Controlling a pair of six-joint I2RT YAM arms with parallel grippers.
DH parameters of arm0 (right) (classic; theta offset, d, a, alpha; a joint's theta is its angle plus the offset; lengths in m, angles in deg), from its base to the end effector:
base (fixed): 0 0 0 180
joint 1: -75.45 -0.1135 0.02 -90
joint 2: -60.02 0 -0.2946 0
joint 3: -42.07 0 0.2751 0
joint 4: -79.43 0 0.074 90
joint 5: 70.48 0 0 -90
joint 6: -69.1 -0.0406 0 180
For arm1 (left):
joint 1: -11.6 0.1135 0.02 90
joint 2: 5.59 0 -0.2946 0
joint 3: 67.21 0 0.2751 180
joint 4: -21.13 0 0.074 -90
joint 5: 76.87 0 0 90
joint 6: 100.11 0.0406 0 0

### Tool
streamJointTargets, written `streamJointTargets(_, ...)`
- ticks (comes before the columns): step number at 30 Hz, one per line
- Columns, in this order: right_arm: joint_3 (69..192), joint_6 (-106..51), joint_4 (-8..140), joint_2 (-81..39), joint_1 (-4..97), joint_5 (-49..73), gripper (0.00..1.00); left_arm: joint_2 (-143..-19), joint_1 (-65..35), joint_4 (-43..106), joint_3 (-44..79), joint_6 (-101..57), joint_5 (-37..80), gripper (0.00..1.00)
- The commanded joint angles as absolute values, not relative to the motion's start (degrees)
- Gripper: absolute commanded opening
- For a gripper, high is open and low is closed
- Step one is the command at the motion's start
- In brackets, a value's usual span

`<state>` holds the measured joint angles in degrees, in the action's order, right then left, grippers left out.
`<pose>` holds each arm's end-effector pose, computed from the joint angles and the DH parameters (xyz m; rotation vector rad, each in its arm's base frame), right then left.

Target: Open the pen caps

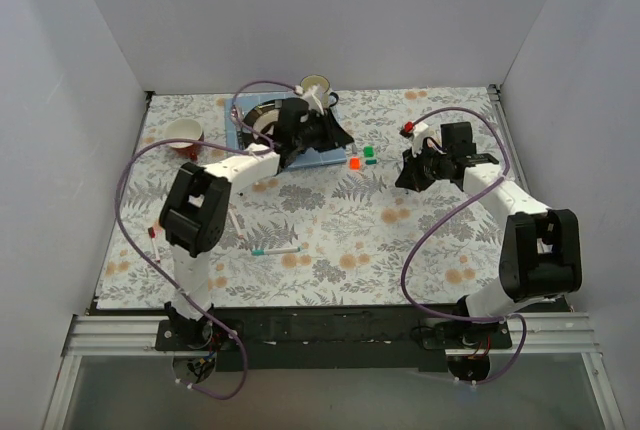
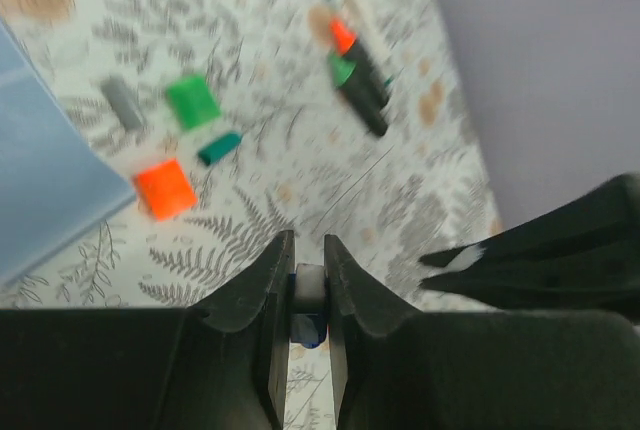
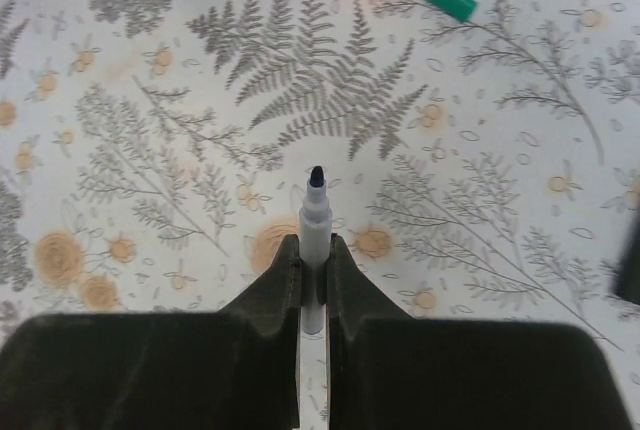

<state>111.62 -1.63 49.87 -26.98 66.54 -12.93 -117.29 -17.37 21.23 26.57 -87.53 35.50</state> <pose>0.3334 0.0743 0.2460 -0.8113 2.1553 0.5817 0.4271 -0.2541 0.2681 -0.6134 2.1317 -1.5369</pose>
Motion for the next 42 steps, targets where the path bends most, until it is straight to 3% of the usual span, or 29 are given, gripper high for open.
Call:
streamJointTargets(1,115.14,0.81,47.5,-29.54,67.01,-5.09,0.01,-122.82,-22.84,39.49,33.97,-79.9,31.97,0.01)
streamJointTargets(14,115.23,0.9,45.92,-30.68,70.52,-8.43,0.01,-138.03,-28.3,52.09,53.75,-71.37,14.29,0.08)
streamJointTargets(23,115.49,0.99,45.48,-31.56,70.88,-8.79,0.01,-144.89,-28.47,58.06,67.18,-68.12,8.75,0.22)
streamJointTargets(33,115.84,0.28,47.85,-33.67,71.14,-1.76,0.02,-144.99,-28.47,59.21,70.19,-66.18,5.22,0.33)
streamJointTargets(36,119.42,1.6,47.15,-37.0,70.27,1.14,0.04,-140.69,-28.47,58.25,69.49,-65.22,5.57,0.42)
streamJointTargets(40,127.14,4.24,44.0,-43.15,68.51,9.73,0.06,-129.8,-28.47,53.26,59.78,-62.5,6.71,0.56)
streamJointTargets(42,130.5,5.38,42.33,-47.55,68.33,11.42,0.08,-120.67,-28.47,50.96,53.78,-61.79,6.19,0.7)
